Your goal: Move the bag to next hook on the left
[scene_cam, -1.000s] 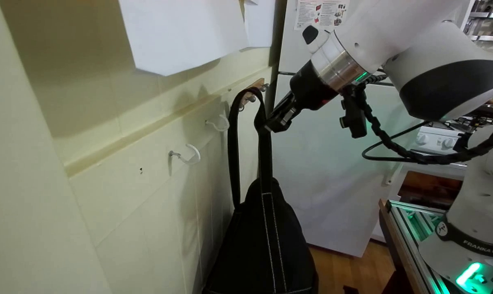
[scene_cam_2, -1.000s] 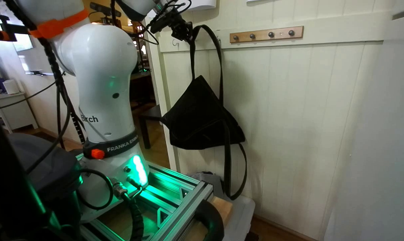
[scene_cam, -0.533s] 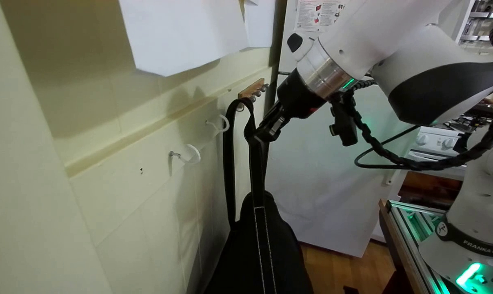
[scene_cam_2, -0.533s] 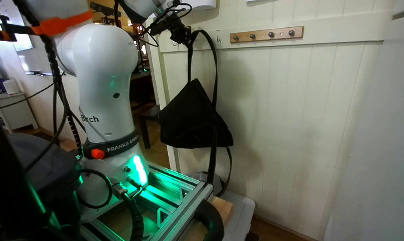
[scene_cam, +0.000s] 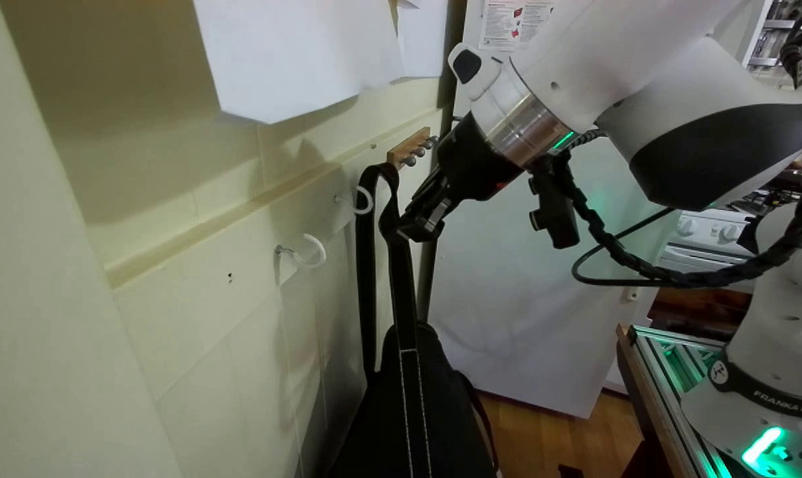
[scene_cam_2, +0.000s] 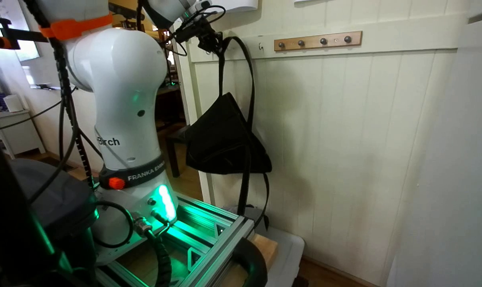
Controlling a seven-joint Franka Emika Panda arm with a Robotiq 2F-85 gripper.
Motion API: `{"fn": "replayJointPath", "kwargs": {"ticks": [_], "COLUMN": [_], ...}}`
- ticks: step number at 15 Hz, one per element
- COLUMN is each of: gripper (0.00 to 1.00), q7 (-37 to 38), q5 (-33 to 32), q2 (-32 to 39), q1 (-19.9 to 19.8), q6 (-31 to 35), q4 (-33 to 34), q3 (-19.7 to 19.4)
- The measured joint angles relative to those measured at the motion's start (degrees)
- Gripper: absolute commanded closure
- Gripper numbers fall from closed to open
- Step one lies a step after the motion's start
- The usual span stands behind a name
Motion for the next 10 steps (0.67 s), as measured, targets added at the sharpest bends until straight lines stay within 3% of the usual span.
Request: {"fn": "replayJointPath", "kwargs": {"ticks": [10], "gripper": [0.98], "q7": [0.32], "q5": [-2.48], "q2": [4.69], "q1": [3.53], "q6": [-0.13], "q4": [4.39], "q3": [-2.05]}}
